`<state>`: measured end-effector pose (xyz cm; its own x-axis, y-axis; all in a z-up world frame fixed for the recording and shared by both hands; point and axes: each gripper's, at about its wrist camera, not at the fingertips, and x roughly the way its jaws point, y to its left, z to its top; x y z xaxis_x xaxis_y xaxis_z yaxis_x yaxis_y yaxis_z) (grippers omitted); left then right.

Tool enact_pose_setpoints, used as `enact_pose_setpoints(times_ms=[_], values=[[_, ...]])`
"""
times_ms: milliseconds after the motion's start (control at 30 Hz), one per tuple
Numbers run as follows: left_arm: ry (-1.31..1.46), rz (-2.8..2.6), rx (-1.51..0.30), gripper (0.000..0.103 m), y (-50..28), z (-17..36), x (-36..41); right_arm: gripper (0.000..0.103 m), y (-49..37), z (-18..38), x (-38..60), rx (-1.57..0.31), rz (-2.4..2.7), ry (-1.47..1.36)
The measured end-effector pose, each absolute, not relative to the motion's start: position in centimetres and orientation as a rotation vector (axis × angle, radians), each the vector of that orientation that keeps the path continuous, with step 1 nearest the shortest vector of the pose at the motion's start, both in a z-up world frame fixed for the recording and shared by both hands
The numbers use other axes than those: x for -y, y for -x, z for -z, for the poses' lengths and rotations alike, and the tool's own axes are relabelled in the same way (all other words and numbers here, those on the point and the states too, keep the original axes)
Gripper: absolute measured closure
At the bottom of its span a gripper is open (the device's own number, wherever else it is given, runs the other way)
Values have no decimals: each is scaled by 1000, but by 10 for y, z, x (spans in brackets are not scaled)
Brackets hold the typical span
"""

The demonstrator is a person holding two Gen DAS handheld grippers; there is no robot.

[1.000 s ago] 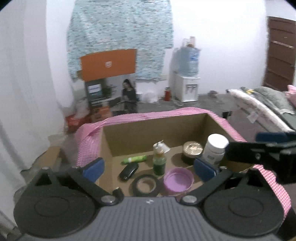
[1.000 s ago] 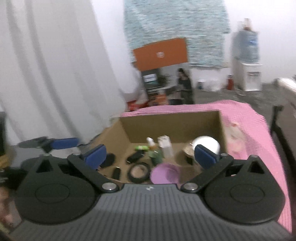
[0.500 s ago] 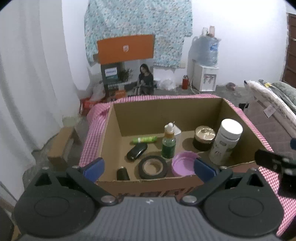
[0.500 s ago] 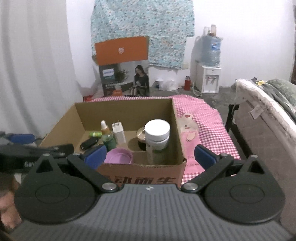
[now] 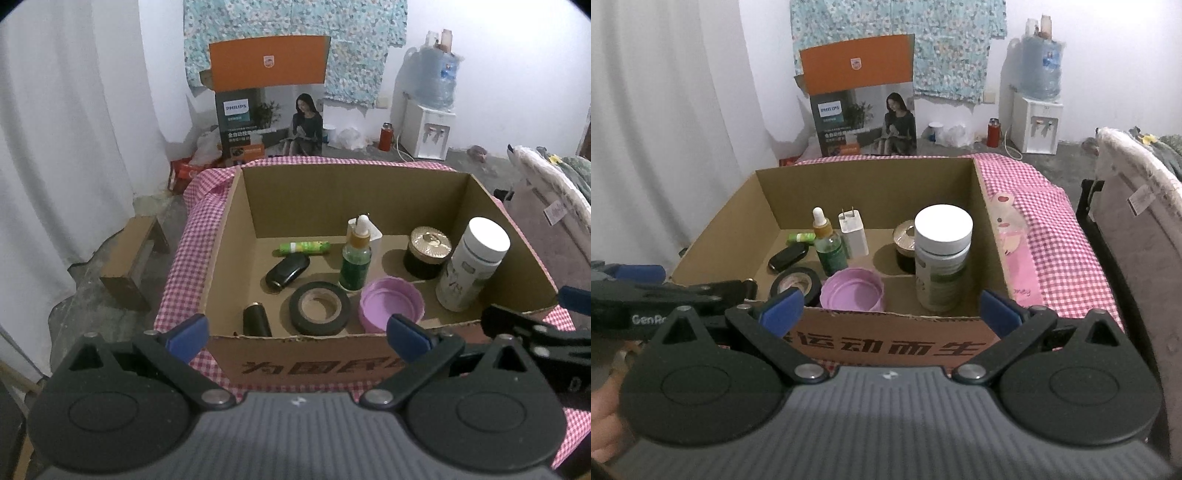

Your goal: Organize rigid objects

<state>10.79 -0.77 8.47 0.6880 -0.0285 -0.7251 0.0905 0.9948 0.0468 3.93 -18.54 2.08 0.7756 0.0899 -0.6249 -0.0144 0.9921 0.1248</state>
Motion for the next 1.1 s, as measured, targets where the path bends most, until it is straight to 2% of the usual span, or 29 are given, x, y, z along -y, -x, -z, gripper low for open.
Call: enact_pose_setpoints(times_ms=[1100], values=[[-95, 59, -831, 0, -106, -84, 4, 1, -48, -9, 183, -746, -48, -134]])
